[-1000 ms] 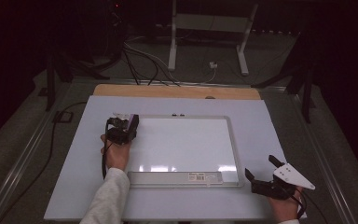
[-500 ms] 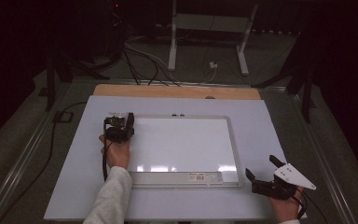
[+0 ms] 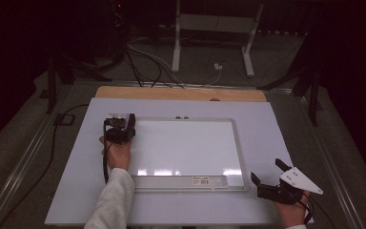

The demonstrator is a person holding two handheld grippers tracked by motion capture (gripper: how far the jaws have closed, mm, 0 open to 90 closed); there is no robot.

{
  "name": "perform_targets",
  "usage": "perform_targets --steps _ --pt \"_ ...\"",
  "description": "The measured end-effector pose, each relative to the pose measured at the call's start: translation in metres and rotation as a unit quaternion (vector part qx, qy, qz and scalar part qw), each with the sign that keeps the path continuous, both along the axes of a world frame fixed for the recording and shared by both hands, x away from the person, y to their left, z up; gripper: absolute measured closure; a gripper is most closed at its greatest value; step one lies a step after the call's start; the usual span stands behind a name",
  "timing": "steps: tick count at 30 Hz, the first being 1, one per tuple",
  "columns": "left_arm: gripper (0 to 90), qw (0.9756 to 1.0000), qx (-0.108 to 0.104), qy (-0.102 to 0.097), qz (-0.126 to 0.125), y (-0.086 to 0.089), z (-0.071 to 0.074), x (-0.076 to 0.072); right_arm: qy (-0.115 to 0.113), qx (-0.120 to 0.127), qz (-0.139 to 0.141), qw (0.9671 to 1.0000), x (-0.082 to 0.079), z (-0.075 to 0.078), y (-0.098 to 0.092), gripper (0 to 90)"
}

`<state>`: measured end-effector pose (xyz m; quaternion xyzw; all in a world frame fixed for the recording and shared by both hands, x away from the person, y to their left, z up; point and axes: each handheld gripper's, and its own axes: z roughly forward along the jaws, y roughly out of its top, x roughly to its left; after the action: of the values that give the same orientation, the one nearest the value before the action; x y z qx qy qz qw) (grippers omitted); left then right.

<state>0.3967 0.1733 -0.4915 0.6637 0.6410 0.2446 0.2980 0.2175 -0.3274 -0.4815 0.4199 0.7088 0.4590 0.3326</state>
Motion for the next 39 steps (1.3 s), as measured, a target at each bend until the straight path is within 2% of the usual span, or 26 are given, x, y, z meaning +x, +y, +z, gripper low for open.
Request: perform_targets --steps 2,4,8,10,12,14,19,25,28,32,35,39 --pt "51.3 0.9999 -0.012 0.003 -0.007 0.001 -0.002 0.000 -0.001 0.000 0.000 1.0000 0.000 0.000 0.000 0.9" --pt "44.1 0.9996 -0.022 -0.005 -0.015 0.001 -0.001 -0.002 -0.001 0.000 0.000 1.0000 0.000 0.000 0.000 0.9" --pt "34.1 0.9973 -0.043 -0.040 -0.043 0.003 0.008 -0.011 0.000 0.001 0.000 1.0000 0.000 0.000 -0.001 0.9" --pt "21.7 0.9938 -0.050 -0.066 -0.074 0.004 0.014 -0.017 0.000 0.000 0.000 1.0000 0.000 0.000 0.000 0.9" --pt "10.2 0.9902 -0.044 -0.082 -0.104 0.004 0.020 -0.023 0.000 0.000 0.001 1.0000 0.000 0.000 0.001 0.9" --pt "1.5 0.9865 -0.047 -0.094 -0.126 0.006 0.026 -0.029 0.000 -0.001 0.001 1.0000 0.000 0.000 0.001 0.9" --pt "0.5 0.9781 -0.061 -0.140 -0.141 0.019 0.040 -0.048 0.000 0.000 0.001 1.0000 0.000 0.000 0.001 0.9" --pt "0.5 0.9719 -0.054 -0.172 -0.152 0.036 0.048 -0.070 0.000 0.001 0.001 1.0000 0.000 0.000 0.001 0.9" --pt "0.5 0.9682 -0.053 -0.184 -0.161 0.044 0.050 -0.081 0.000 0.000 0.002 1.0000 0.000 0.000 0.002 0.9" --pt "0.6 0.9637 -0.042 -0.205 -0.166 0.052 0.050 -0.100 0.001 0.000 0.003 1.0000 0.000 0.000 0.003 0.9" --pt "0.6 0.9624 -0.042 -0.210 -0.167 0.057 0.047 -0.112 0.001 0.005 0.004 1.0000 0.000 0.000 0.003 0.9" --pt "0.6 0.9605 -0.032 -0.218 -0.170 0.059 0.039 -0.127 0.002 0.014 0.002 0.9999 0.002 0.001 0.003 0.9"
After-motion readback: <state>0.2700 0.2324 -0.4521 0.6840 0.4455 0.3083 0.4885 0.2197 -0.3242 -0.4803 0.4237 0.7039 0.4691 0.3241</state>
